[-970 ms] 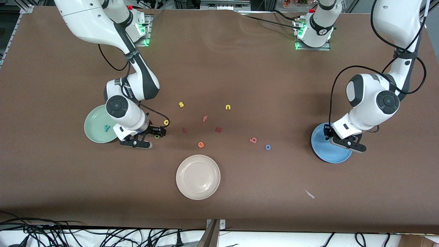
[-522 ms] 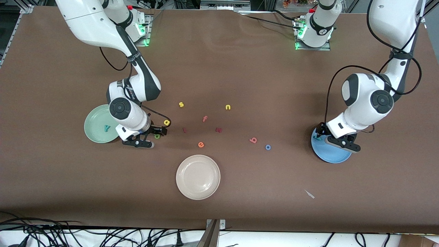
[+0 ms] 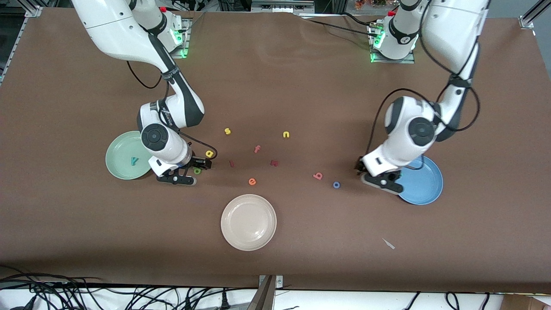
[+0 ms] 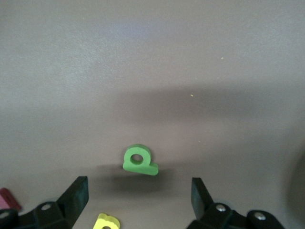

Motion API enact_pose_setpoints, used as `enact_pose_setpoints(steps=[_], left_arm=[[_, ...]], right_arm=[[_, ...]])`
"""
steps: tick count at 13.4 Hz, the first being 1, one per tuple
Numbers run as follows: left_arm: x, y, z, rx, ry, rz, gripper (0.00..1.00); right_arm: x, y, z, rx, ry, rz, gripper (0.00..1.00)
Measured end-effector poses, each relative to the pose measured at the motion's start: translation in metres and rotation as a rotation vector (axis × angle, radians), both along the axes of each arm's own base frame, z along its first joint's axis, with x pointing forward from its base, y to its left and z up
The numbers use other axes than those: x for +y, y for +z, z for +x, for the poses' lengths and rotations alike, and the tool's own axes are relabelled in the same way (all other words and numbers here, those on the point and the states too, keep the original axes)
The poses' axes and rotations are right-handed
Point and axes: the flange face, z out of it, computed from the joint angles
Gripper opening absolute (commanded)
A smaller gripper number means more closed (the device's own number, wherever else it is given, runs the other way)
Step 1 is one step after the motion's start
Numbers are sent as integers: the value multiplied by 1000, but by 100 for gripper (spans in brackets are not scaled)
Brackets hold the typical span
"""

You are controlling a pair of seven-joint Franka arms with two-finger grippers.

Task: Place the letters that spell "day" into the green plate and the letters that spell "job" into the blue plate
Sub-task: 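Release the j with the left gripper while the right gripper lowers, then grasp the blue o with the left gripper while the right grasps p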

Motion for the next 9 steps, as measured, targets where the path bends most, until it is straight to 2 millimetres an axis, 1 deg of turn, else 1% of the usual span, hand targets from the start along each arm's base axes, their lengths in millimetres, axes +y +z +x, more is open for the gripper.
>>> enact_pose_setpoints(steps=[1, 2, 3, 4, 6, 9], left_arm=[[-24, -8, -2, 5, 22, -2, 83], [-42, -16, -3, 8, 41, -5, 83], [-53, -22, -1, 7, 54, -7, 83], [-58, -27, 4, 4, 63, -8, 83], [-56, -35, 11, 2, 71, -5, 80], [-53, -47, 15, -4, 77, -1, 79]], right_arm=[[0, -3, 0, 3, 2, -1, 89], [0, -6, -1, 4, 7, -1, 88], [-1, -9, -1, 5, 14, -1, 88], [-1, -11, -1, 7, 17, -2, 88], [-1, -13, -1, 8, 19, -2, 87], [-3, -13, -1, 6, 21, -2, 81]])
